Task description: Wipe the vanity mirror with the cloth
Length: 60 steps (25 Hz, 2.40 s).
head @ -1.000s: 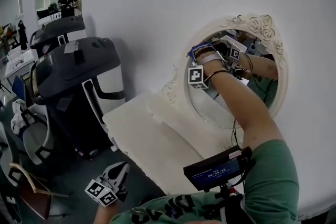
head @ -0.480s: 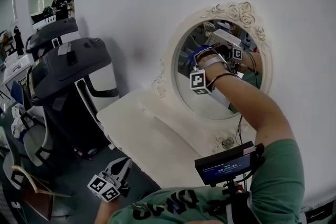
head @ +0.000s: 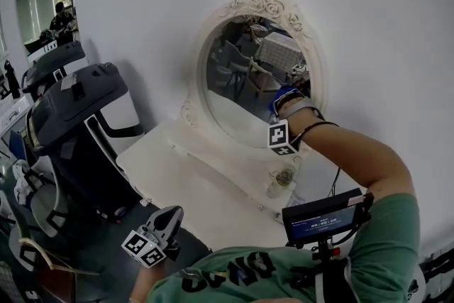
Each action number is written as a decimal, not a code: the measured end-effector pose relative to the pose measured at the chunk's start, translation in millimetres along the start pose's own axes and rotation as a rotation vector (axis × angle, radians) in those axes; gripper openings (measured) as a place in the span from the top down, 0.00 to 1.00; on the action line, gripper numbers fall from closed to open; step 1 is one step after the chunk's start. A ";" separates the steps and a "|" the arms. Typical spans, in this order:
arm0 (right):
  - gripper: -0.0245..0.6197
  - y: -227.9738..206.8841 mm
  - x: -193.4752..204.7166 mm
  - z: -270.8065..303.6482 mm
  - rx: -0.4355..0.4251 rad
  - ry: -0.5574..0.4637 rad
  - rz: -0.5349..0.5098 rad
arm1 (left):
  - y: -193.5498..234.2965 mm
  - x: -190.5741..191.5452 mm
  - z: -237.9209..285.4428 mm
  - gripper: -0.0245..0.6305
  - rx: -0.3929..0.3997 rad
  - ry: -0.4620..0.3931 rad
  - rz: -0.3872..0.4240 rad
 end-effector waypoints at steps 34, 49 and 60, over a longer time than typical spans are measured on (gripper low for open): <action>0.85 -271.5 -153.6 96.2 0.396 -0.076 0.021 | 98.9 16.3 -162.8 0.95 -0.386 -0.032 -0.074; 0.85 -25.2 -49.5 30.4 0.055 -0.061 -0.049 | 35.7 3.4 -66.3 0.95 -0.121 -0.017 -0.014; 0.85 64.9 0.1 -8.7 -0.206 0.013 0.058 | -31.0 11.8 -33.6 0.95 -0.010 -0.032 -0.022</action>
Point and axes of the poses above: the fingertips, and each gripper's own axes: z forward along the fingers, y to its left, x out of its underside, the point moved 5 cm from there along -z, backward along the fingers, and after that the axes turned 3 degrees about z, right-handed, at the moved point
